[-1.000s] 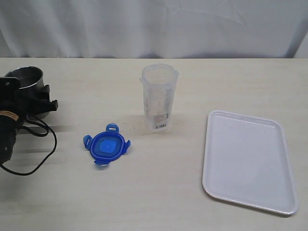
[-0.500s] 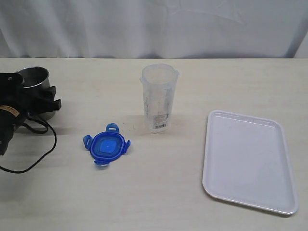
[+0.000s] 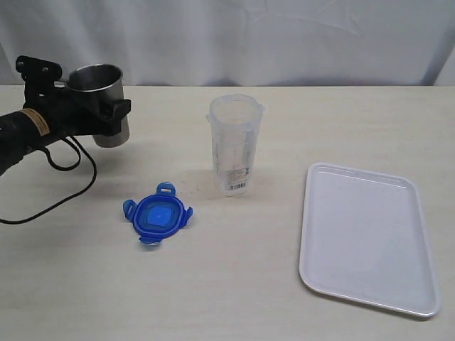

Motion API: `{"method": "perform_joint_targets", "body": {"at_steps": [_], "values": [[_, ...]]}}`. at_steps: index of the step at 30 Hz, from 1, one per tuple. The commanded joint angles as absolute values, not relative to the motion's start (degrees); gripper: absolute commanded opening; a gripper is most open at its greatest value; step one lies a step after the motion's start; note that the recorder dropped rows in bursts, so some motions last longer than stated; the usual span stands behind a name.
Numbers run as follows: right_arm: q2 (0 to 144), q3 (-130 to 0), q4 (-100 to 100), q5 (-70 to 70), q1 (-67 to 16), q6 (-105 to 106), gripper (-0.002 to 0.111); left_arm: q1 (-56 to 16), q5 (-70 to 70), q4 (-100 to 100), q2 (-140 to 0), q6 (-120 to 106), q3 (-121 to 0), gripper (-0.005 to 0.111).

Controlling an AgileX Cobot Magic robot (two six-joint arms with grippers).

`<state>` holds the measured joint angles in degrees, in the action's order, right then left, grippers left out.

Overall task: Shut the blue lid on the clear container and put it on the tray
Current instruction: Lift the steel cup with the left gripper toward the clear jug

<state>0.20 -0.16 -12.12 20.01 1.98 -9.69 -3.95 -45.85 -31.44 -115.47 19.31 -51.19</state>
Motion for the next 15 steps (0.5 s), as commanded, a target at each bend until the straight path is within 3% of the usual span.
{"method": "perform_joint_targets", "body": {"at_steps": [1,15], "values": [[0.0,0.0,-11.9,20.0,1.8,-9.9,0.004,-5.0,-48.2,-38.3,-114.3,27.4,-55.9,0.0],[0.0,0.0,-11.9,20.0,1.8,-9.9,0.004,-16.2,-33.5,-40.6,-114.3,27.3,-68.3,0.0]]}}
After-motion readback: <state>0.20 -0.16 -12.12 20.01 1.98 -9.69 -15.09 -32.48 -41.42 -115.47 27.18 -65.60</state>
